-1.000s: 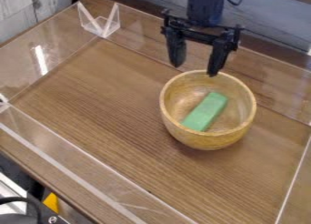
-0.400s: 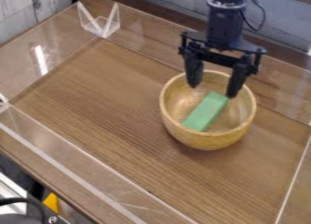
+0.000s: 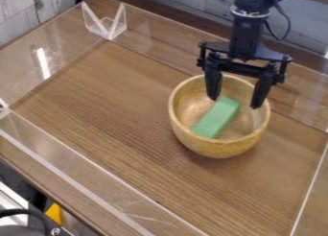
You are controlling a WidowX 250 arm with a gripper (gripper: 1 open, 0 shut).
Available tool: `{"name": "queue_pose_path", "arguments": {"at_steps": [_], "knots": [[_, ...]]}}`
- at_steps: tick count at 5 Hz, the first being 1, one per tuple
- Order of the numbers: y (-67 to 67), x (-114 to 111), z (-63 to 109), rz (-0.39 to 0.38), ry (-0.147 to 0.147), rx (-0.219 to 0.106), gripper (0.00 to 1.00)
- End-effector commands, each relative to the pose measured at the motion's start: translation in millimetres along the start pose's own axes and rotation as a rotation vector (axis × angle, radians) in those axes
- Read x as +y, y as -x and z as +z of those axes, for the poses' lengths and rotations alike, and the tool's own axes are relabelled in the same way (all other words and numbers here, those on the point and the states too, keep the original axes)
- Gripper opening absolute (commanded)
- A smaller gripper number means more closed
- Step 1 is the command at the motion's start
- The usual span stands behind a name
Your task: Remove the green block from inside the brown bowl and put it on the table
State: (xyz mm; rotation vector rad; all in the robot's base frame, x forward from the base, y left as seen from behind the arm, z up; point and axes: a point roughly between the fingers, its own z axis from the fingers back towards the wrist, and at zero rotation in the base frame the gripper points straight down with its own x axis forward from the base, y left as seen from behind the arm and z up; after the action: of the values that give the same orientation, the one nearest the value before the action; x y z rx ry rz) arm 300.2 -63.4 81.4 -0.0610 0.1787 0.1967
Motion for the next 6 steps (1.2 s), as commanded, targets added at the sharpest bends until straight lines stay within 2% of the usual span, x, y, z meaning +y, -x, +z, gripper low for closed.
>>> {"name": "queue_pose_path", "arguments": {"at_steps": [1, 4, 5, 6], "knots": [[-5.9, -2, 11.7, 0.055, 0.024, -0.058, 1.00], [-28.5, 38, -21.6, -0.052, -0.011, -0.044, 1.00], [-20.8, 24, -8.6, -0.075, -0.013, -0.044, 0.00], [-10.2, 12, 18.8, -0.104, -0.004, -0.061, 0.00]]}}
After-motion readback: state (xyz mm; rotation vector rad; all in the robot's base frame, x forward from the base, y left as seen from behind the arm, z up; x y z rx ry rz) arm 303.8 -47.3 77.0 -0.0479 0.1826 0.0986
